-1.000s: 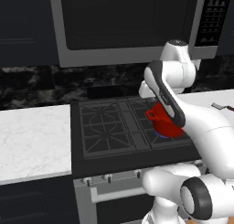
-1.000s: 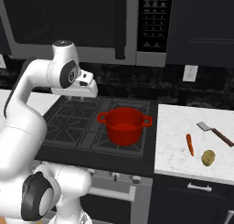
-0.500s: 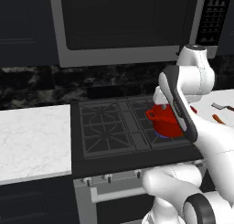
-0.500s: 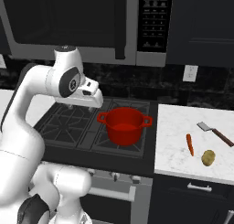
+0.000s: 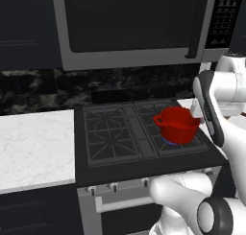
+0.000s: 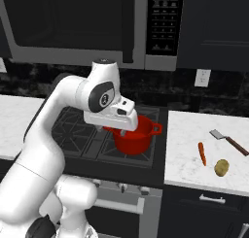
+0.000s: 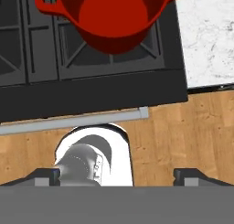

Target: Put the potato and carrot in the pot. Retrieve the spatula and lightly stir the vegetables in the pot.

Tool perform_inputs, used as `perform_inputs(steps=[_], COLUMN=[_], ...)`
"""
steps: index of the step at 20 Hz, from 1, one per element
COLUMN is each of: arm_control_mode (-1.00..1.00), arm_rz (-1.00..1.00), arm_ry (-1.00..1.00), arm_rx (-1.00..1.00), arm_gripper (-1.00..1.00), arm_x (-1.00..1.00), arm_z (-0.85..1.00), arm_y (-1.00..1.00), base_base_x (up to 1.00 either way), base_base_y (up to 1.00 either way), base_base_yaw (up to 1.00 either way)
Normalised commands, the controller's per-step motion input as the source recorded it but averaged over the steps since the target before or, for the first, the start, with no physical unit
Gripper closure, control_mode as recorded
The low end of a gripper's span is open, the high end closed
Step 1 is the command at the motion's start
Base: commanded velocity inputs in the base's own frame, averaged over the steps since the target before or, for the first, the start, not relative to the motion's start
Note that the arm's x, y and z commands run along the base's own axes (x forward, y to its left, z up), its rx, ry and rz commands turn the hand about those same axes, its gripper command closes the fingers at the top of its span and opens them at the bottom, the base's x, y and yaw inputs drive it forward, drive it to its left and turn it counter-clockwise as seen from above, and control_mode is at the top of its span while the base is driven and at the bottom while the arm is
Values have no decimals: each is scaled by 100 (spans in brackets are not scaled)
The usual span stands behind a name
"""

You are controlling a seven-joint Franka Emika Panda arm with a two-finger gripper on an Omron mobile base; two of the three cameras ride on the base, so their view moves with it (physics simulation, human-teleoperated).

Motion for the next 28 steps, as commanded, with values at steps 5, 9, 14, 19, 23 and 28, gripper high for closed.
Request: perform_inputs(steps=[5, 9, 14, 19, 23, 28], arm_control_mode=[-100, -100, -100, -100, -100, -100], arm_rz=[-2, 0, 0, 0, 0, 0], arm_ry=[10, 15, 19, 17, 5, -7], arm_rx=[0, 0, 0, 0, 0, 0], arm_gripper=[-100, -100, -100, -100, -100, -100], arm_x=[-14, 4, 16, 27, 29, 18], arm_z=[-41, -38, -30, -34, -29, -21], arm_y=[-100, -95, -92, -94, -68, -43], base_base_x=[0, 0, 0, 0, 0, 0], base_base_y=[0, 0, 0, 0, 0, 0], base_base_yaw=[0, 0, 0, 0, 0, 0])
